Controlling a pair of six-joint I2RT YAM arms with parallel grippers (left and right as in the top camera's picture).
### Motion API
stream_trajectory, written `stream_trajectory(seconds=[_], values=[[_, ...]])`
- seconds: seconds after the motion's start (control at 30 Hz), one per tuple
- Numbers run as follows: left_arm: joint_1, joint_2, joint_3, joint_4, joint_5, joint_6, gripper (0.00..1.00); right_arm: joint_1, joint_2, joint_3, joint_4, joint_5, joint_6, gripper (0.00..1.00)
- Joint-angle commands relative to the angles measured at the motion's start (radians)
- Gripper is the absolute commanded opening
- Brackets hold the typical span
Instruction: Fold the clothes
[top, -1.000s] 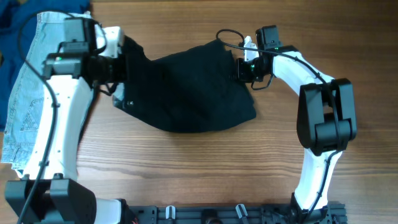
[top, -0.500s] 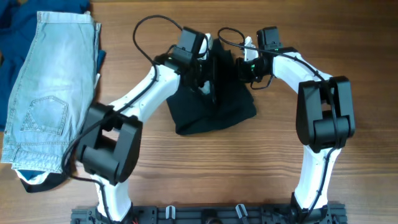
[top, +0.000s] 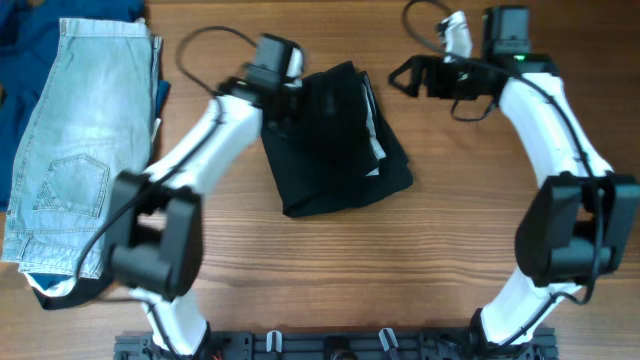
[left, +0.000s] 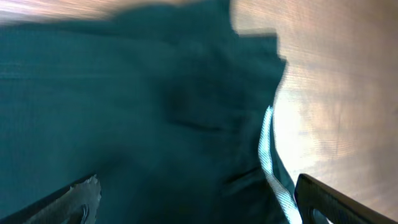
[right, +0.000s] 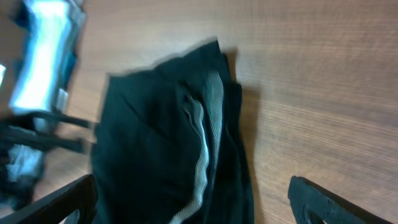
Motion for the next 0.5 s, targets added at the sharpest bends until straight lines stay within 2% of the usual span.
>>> stream_trajectory(seconds=[0.0,0.03,0.13,0.27,0.37,0.4,0.47], values=[[0.153,-0.223,0.016,-0.161,-0.117,0.010,1.00,0.081,0.077,-0.009,-0.021,0.143,-0.067,1.00],[0.187,-0.256,0.016,-0.195,-0.138,0.036,1.00,0.102,0.095,-0.009,-0.022,0.158,-0.079,1.00],[0.311,-0.327,0.016,-0.295,-0.174,0.114,1.00,0.172,0.170,-0.009,-0.023,0.381,-0.076,1.00],[0.394,-0.327,0.016,-0.374,-0.196,0.115,1.00,0.209,0.237,-0.009,0.008,0.398,-0.075,0.99],[0.406,-0.327,0.016,-0.375,-0.200,0.115,1.00,0.229,0.282,-0.009,0.050,0.397,-0.063,0.98],[0.406,-0.327,0.016,-0.375,-0.200,0.114,1.00,0.236,0.295,-0.009,0.055,0.392,-0.048,0.92],[0.406,-0.326,0.016,-0.374,-0.199,0.114,1.00,0.253,0.301,-0.010,0.062,0.306,-0.048,0.72]])
